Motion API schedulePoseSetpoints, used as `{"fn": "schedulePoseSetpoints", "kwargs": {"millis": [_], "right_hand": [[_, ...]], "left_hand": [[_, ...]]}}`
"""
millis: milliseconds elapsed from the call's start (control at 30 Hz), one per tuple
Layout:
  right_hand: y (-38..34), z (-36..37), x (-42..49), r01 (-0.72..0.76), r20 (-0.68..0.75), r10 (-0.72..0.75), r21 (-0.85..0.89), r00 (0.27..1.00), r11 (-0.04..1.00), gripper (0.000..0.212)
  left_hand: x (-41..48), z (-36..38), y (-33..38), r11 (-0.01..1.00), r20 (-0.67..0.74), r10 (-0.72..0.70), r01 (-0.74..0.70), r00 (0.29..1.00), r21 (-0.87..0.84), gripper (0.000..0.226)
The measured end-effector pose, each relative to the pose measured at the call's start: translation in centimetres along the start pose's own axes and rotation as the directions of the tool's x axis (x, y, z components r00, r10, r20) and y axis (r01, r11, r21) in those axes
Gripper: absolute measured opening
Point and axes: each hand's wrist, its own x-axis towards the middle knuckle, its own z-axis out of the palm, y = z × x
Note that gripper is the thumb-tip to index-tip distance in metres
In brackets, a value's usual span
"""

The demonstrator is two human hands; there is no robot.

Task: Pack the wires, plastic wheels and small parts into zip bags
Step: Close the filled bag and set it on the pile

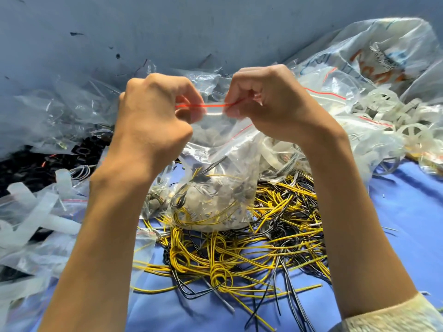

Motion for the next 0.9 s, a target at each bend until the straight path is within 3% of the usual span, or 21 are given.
{"fn": "schedulePoseSetpoints", "kwargs": {"millis": [200, 367, 600, 667, 800, 900], "right_hand": [[1.4, -0.5, -0.1, -0.079, 0.041, 0.077, 0.044, 0.996, 0.996, 0.011], [3.1, -1.5, -0.5, -0.081, -0.021, 0.080, -0.057, 0.997, 0.995, 0.010], [3.2, -0.8, -0.5, -0.111, -0.096, 0.115, 0.044, 0.989, 0.993, 0.029], [3.1, -1.2, -0.5, -0.068, -0.157, 0.081, 0.081, 0.984, 0.994, 0.025], [3.6, -1.9, -0.8, -0.078, -0.197, 0.083, 0.036, 0.977, 0.996, 0.013], [4.2, -1.9, -1.0, -0.132, -0.193, 0.133, 0.021, 0.972, 0.991, 0.017]], "left_hand": [[-0.2, 0.4, -0.3, 0.996, -0.046, -0.086, 0.086, 0.995, -0.003, 0.032], [0.2, 0.4, -1.3, 0.989, 0.031, -0.137, 0.136, 0.990, 0.055, 0.028], [-0.2, 0.6, -1.2, 0.973, 0.055, -0.193, 0.184, 0.980, 0.143, 0.034], [-0.2, 0.4, -1.0, 0.974, 0.054, -0.190, 0.181, 0.980, 0.139, 0.034], [-0.2, 0.3, -0.9, 0.974, -0.006, -0.165, 0.163, 0.986, 0.160, 0.025], [0.0, 0.4, -1.4, 0.980, -0.063, -0.161, 0.168, 0.985, 0.108, 0.018]]}}
